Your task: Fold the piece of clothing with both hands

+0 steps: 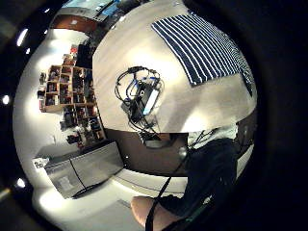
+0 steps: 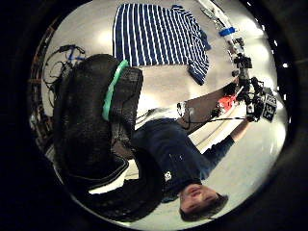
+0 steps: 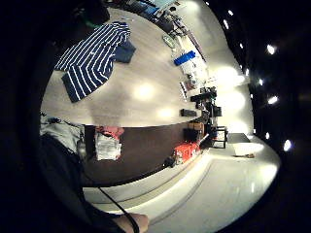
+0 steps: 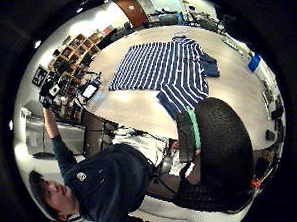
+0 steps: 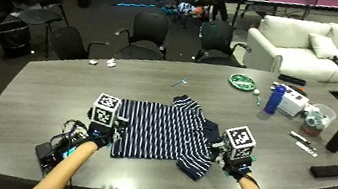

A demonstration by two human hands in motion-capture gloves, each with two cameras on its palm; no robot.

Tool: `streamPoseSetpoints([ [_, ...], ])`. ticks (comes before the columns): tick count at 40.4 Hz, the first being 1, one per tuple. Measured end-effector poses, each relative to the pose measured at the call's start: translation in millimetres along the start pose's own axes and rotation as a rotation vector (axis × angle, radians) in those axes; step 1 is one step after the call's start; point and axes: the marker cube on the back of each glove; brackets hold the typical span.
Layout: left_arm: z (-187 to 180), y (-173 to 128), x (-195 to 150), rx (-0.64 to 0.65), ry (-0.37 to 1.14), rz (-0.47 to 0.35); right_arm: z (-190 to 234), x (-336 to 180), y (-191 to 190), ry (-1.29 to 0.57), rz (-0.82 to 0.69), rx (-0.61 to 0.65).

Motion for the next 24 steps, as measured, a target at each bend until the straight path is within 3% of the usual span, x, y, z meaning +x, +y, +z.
streamPoseSetpoints([
  [15,0.1,-2.5,-7.4,0.064,-0.041,-0.017,-2.0,-7.5,-6.8,-0.052,-0.015,0.036],
  [24,14.0,-14.5,-9.2,0.019,-0.004,0.011,-10.2,-5.8,-16.6,-0.068,-0.018,-0.091],
])
